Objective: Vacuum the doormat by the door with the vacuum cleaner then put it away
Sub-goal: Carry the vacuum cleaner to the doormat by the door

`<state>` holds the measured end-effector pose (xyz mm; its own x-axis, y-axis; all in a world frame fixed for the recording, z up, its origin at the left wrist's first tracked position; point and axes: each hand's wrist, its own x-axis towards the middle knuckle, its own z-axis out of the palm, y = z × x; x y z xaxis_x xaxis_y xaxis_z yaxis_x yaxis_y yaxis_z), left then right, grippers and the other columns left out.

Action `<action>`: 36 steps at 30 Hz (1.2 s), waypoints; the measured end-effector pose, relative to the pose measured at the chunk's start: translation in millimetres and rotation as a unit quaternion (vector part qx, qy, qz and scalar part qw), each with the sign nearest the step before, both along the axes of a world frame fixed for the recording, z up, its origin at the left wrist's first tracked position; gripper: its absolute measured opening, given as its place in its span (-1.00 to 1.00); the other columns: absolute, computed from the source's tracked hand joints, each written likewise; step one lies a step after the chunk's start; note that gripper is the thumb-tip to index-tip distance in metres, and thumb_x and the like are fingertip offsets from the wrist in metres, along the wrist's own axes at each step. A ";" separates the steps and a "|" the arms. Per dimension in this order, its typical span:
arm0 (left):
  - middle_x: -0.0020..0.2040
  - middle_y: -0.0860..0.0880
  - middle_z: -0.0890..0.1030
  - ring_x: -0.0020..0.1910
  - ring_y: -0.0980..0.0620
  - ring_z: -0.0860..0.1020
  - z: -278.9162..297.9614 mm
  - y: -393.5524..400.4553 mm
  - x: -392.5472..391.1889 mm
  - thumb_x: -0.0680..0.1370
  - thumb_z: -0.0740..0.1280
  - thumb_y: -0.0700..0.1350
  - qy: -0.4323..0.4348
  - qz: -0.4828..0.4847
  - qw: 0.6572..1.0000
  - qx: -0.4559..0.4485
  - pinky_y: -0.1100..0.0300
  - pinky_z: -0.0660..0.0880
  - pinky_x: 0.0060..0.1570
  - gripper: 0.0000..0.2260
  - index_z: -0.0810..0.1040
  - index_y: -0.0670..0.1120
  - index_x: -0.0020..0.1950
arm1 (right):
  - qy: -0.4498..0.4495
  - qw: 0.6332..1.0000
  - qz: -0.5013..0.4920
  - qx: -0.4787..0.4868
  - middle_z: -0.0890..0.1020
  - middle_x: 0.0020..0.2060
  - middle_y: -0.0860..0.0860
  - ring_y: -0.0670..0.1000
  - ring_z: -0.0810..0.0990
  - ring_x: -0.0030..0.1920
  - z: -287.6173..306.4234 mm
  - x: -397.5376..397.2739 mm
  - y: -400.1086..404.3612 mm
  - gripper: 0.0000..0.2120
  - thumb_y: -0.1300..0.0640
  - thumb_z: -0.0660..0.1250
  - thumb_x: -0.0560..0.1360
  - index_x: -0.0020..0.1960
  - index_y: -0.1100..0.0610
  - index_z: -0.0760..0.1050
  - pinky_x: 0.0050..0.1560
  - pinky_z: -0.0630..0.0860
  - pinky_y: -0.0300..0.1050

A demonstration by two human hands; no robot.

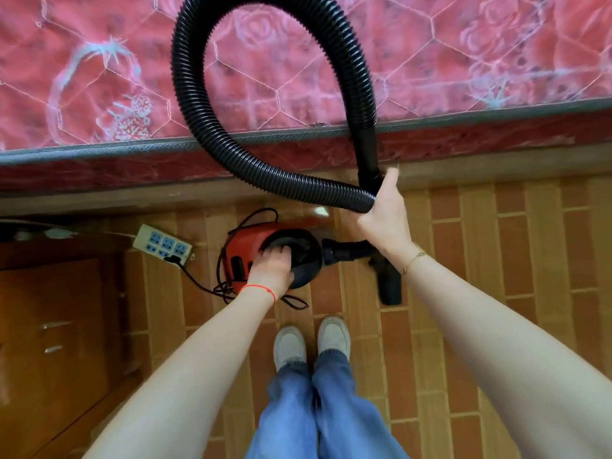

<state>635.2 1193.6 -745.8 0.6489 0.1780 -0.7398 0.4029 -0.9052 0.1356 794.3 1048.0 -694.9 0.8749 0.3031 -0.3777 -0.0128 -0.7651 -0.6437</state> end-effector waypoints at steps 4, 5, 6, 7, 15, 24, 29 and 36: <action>0.33 -0.20 0.42 0.27 -0.20 0.43 -6.3 -1.2 5.9 0.60 0.22 -0.08 0.019 0.003 1.000 -0.014 0.00 0.43 0.13 -0.54 0.23 -0.14 0.47 | 0.005 1.000 0.007 -0.015 0.57 -0.05 0.03 0.05 0.61 -0.10 -4.0 8.1 -4.1 -0.53 0.11 0.50 0.39 0.11 0.11 0.26 -0.17 0.61 0.02; 0.33 -0.21 0.42 0.27 -0.21 0.42 -7.4 -1.5 6.3 0.60 0.21 -0.09 0.022 0.001 1.000 -0.018 -0.01 0.44 0.12 -0.54 0.23 -0.14 0.47 | -0.009 1.000 0.014 -0.025 0.57 -0.05 0.04 0.08 0.61 -0.10 -4.2 8.0 -4.9 -0.58 0.12 0.49 0.39 0.08 0.12 0.30 -0.15 0.60 0.07; 0.32 -0.21 0.42 0.27 -0.22 0.41 -7.9 -1.9 5.8 0.60 0.21 -0.09 0.025 0.001 0.999 -0.021 -0.02 0.44 0.11 -0.55 0.23 -0.13 0.47 | -0.018 0.999 0.018 -0.029 0.57 -0.05 0.05 0.09 0.60 -0.11 -3.6 7.3 -6.1 -0.61 0.13 0.48 0.39 0.06 0.13 0.33 -0.15 0.60 0.09; 0.31 -0.22 0.42 0.27 -0.22 0.42 -7.7 -2.0 4.8 0.60 0.21 -0.09 0.026 0.003 0.999 -0.022 -0.03 0.44 0.11 -0.56 0.23 -0.13 0.47 | -0.021 0.999 0.021 -0.031 0.56 -0.05 0.05 0.10 0.60 -0.11 -2.0 6.3 -7.6 -0.64 0.14 0.46 0.39 0.05 0.13 0.34 -0.17 0.59 0.07; 0.19 -0.18 0.48 0.17 -0.19 0.46 20.0 -17.7 5.8 0.61 0.19 -0.08 -0.003 -0.052 0.998 -0.021 0.00 0.44 0.05 -0.60 0.27 -0.13 0.43 | -0.041 0.999 0.031 -0.009 0.59 -0.09 -0.07 0.03 0.60 -0.15 33.5 -2.5 -46.4 -0.67 0.14 0.43 0.38 0.09 0.02 0.43 -0.24 0.56 -0.04; 0.08 -0.15 0.51 0.11 -0.17 0.48 88.1 -72.0 25.7 0.59 0.20 -0.10 -0.051 -0.149 0.987 -0.038 0.00 0.41 0.00 -0.77 0.39 -0.14 0.21 | -0.061 0.997 -0.053 -0.014 0.60 -0.14 -0.06 0.08 0.59 -0.18 115.8 -14.0 -116.8 -0.77 0.15 0.37 0.42 0.05 0.02 0.44 -0.30 0.48 -0.09; 0.08 -0.17 0.52 0.12 -0.20 0.47 122.2 -109.7 38.2 0.56 0.21 -0.15 -0.056 -0.207 0.976 -0.046 -0.03 0.40 0.00 -0.75 0.39 -0.15 0.22 | -0.072 0.990 -0.122 -0.021 0.60 -0.14 -0.06 0.07 0.56 -0.19 164.9 -31.8 -166.3 -0.77 0.13 0.38 0.41 0.05 0.02 0.45 -0.31 0.39 -0.13; 0.06 -0.18 0.53 0.10 -0.22 0.49 165.1 -161.5 43.5 0.57 0.20 -0.14 -0.071 -0.310 0.947 -0.049 -0.07 0.40 -0.03 -0.76 0.40 -0.16 0.22 | -0.124 0.966 -0.227 0.018 0.58 -0.16 -0.07 0.07 0.58 -0.19 207.0 -84.9 -231.5 -0.79 0.14 0.34 0.39 0.02 0.05 0.46 -0.31 0.52 0.01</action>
<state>678.7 1032.1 -580.8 0.7005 -0.3341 -0.6306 -0.2303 -0.9422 0.2434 709.4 816.5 -487.9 0.9830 -0.1235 -0.1356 -0.1832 -0.6936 -0.6967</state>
